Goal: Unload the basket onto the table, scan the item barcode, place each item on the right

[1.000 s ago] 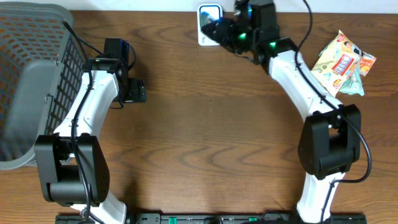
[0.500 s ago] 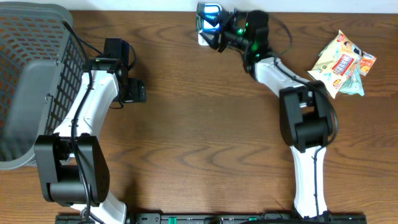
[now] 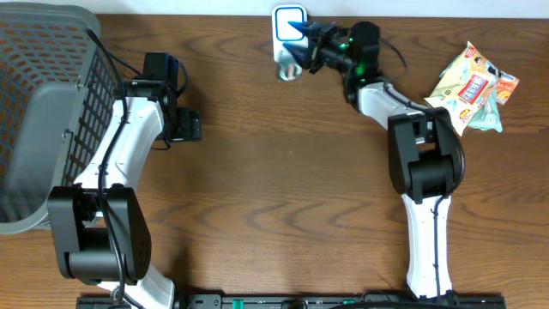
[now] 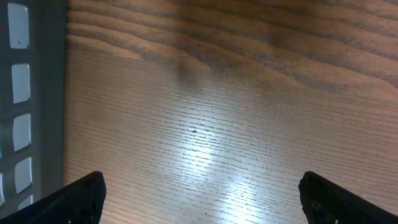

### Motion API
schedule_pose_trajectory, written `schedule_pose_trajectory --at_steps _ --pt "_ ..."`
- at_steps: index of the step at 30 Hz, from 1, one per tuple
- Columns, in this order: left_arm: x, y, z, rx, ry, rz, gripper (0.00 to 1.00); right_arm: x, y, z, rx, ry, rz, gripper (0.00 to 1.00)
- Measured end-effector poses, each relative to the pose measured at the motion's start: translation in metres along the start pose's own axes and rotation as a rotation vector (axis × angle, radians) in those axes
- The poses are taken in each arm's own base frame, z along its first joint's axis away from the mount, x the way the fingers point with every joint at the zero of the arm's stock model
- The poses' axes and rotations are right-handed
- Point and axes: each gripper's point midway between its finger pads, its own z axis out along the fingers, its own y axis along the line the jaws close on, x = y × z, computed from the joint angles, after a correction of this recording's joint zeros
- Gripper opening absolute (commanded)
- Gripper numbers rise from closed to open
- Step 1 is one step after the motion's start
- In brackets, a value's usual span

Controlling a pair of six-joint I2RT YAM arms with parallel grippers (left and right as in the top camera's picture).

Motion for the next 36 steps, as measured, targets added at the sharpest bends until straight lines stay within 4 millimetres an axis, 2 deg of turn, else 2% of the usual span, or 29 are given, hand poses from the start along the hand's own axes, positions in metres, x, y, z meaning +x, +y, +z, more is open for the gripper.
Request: schedule_pose_trajectory --at_steps 3,6,11,16,20,23,26,27,28,31,32,33,36 --pt "0.0 0.0 0.0 0.0 0.0 0.0 0.98 0.0 0.017 -0.01 -0.045 0.029 -0.057 0.54" --pt "0.0 0.0 0.0 0.0 0.0 0.0 0.98 -0.001 0.018 -0.017 -0.038 0.049 -0.073 0.59" --pt "0.0 0.0 0.0 0.0 0.0 0.0 0.98 0.01 0.012 -0.016 -0.009 0.108 -0.133 0.64" --pt "0.0 0.0 0.0 0.0 0.0 0.0 0.98 0.018 0.008 -0.016 0.019 0.146 -0.222 0.65" --pt "0.0 0.0 0.0 0.0 0.001 0.0 0.98 0.034 0.024 -0.019 0.089 0.099 -0.267 0.69" --pt "0.0 0.0 0.0 0.0 0.0 0.0 0.98 0.051 0.033 -0.028 0.21 -0.018 -0.329 0.78" --pt "0.0 0.0 0.0 0.0 -0.001 0.0 0.98 0.065 0.037 -0.054 0.393 -0.232 -0.448 0.84" --pt "0.0 0.0 0.0 0.0 0.0 0.0 0.98 0.067 0.041 -0.068 0.484 -0.362 -0.568 0.84" --pt "0.0 0.0 0.0 0.0 -0.001 0.0 0.98 0.08 0.052 -0.077 0.536 -0.457 -0.683 0.85" --pt "0.0 0.0 0.0 0.0 0.0 0.0 0.98 0.095 0.064 -0.082 0.634 -0.625 -0.906 0.86" --pt "0.0 0.0 0.0 0.0 0.001 0.0 0.98 0.097 0.064 -0.082 0.662 -0.66 -0.949 0.87" --pt "0.0 0.0 0.0 0.0 0.0 0.0 0.98 0.097 0.055 -0.077 0.708 -0.689 -0.998 0.88" --pt "0.0 0.0 0.0 0.0 0.001 0.0 0.98 0.076 0.017 -0.067 0.841 -0.738 -1.058 0.88"
